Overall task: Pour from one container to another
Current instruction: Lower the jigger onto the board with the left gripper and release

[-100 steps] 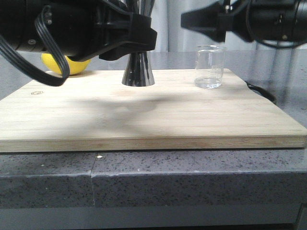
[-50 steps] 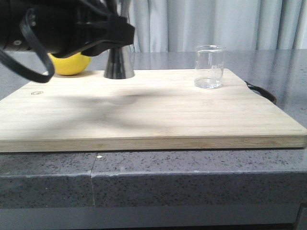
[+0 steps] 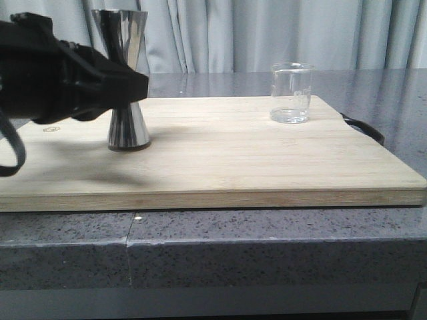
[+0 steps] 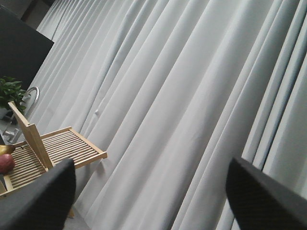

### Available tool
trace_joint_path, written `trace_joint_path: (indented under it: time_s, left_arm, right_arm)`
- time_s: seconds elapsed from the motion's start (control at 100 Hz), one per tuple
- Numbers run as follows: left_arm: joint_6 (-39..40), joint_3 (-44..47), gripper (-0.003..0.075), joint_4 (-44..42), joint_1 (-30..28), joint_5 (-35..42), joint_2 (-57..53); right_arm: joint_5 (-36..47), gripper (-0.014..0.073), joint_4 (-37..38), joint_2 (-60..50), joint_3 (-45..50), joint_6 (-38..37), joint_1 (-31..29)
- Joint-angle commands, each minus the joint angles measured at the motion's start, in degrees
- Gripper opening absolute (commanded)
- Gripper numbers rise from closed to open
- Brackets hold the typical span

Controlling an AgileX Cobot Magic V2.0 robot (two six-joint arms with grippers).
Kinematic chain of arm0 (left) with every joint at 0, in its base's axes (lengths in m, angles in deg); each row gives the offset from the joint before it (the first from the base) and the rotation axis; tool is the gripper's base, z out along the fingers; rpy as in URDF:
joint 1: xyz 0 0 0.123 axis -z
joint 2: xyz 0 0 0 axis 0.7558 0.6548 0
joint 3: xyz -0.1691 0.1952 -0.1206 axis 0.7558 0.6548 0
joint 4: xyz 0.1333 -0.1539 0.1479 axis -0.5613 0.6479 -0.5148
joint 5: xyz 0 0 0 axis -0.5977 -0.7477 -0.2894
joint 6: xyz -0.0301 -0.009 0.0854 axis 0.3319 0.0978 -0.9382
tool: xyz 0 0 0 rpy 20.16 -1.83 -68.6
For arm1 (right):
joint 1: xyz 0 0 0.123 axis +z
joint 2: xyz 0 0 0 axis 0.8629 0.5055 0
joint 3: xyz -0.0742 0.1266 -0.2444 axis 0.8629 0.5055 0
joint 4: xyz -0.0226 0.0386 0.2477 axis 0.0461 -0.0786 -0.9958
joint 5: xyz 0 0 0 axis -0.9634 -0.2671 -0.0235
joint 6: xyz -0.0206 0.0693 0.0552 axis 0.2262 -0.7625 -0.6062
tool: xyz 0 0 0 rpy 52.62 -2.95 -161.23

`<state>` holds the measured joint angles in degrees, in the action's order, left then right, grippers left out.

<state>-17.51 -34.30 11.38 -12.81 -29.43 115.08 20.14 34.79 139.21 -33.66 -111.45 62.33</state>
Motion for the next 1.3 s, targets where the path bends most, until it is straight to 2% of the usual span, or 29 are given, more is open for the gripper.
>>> trace_joint_path:
  time_s: [0.0, 0.65, 0.75, 0.92, 1.02, 1.18, 1.29]
  left_arm:
    - [-0.1, -0.6, -0.0019, 0.1, 0.0, 6.6, -2.0]
    - [-1.0, 2.7, -0.0013, -0.1, 0.0, 8.9, -2.0]
    - [-1.1, 2.7, 0.0048, -0.3, 0.0, 8.9, -2.0]
    - [-1.1, 2.7, 0.0253, -0.3, 0.0, 8.9, -2.0]
    - [-1.1, 2.7, 0.0341, -0.3, 0.0, 8.9, -2.0]
    - [-1.3, 2.7, 0.0392, -0.3, 0.0, 8.9, -2.0]
    - [-4.1, 2.7, 0.0415, -0.3, 0.0, 8.9, -2.0]
  right_arm:
    - [1.7, 0.0576, -2.6, -1.6, -1.9, 0.2, -0.1]
    - [1.8, 0.0576, -2.6, -1.6, -1.9, -1.6, -0.1]
    - [1.8, 0.0576, -2.6, -1.6, -1.9, -1.8, -0.1]
    - [1.8, 0.0576, -2.6, -1.6, -1.9, -1.8, -0.1]
    - [1.8, 0.0576, -2.6, -1.6, -1.9, -1.8, -0.1]
    - [1.8, 0.0576, -2.6, -1.6, -1.9, -1.8, -0.1]
    - [1.8, 0.0576, -2.6, -1.6, -1.9, -1.8, -0.1]
